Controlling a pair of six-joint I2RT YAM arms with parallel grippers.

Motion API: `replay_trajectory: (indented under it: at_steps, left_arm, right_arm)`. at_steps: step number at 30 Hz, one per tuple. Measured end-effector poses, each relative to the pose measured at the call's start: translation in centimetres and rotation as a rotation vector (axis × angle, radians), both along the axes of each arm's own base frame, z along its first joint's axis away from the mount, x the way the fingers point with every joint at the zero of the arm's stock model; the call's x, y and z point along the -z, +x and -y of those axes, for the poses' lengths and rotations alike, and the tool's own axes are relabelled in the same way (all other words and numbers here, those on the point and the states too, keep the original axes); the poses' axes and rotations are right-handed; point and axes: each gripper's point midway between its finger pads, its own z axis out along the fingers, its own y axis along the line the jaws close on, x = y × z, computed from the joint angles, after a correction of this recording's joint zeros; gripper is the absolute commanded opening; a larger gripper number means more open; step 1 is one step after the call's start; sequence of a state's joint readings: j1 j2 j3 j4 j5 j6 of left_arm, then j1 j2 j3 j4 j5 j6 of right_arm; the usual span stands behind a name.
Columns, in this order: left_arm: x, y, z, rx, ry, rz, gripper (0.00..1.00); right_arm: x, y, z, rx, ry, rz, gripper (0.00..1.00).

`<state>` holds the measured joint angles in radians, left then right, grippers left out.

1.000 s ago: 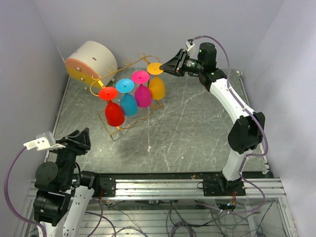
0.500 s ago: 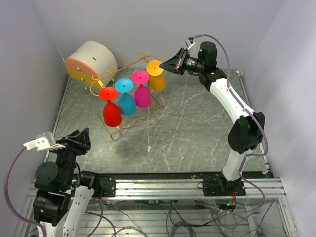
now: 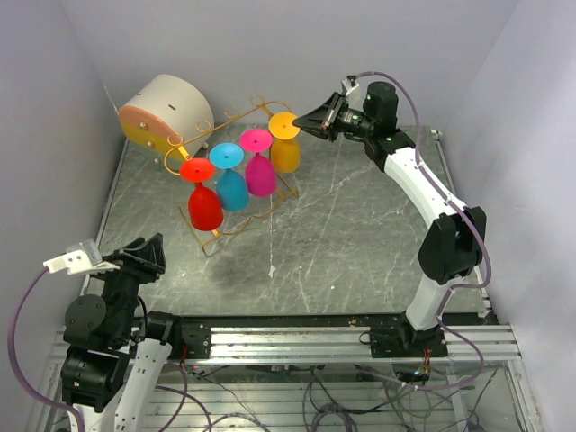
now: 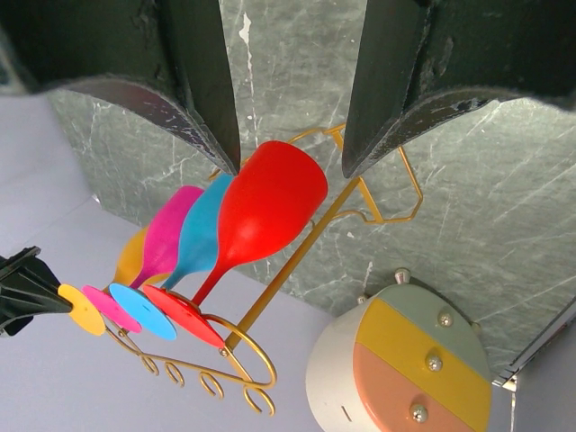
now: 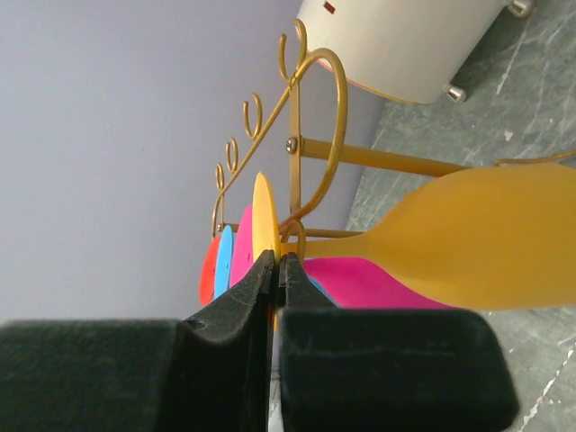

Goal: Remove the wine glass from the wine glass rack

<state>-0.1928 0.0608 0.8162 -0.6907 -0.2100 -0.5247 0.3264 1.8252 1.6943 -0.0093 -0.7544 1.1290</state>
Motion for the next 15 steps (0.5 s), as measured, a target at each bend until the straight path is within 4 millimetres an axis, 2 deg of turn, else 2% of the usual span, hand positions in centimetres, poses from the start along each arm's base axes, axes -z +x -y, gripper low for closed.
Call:
replay_trajectory:
  at_steps: [10, 15]
  left_arm:
    - [0.2, 0.0, 0.0, 0.0, 0.001, -0.009, 0.61]
    - [0.3, 0.0, 0.0, 0.0, -0.003, -0.01, 0.62]
  right_arm:
    - [-0.5, -0.8, 1.8, 0.039, 0.051, -0.045, 0.0]
    - [-0.8, -1.7, 2.1, 0.03, 0.07, -0.05, 0.0]
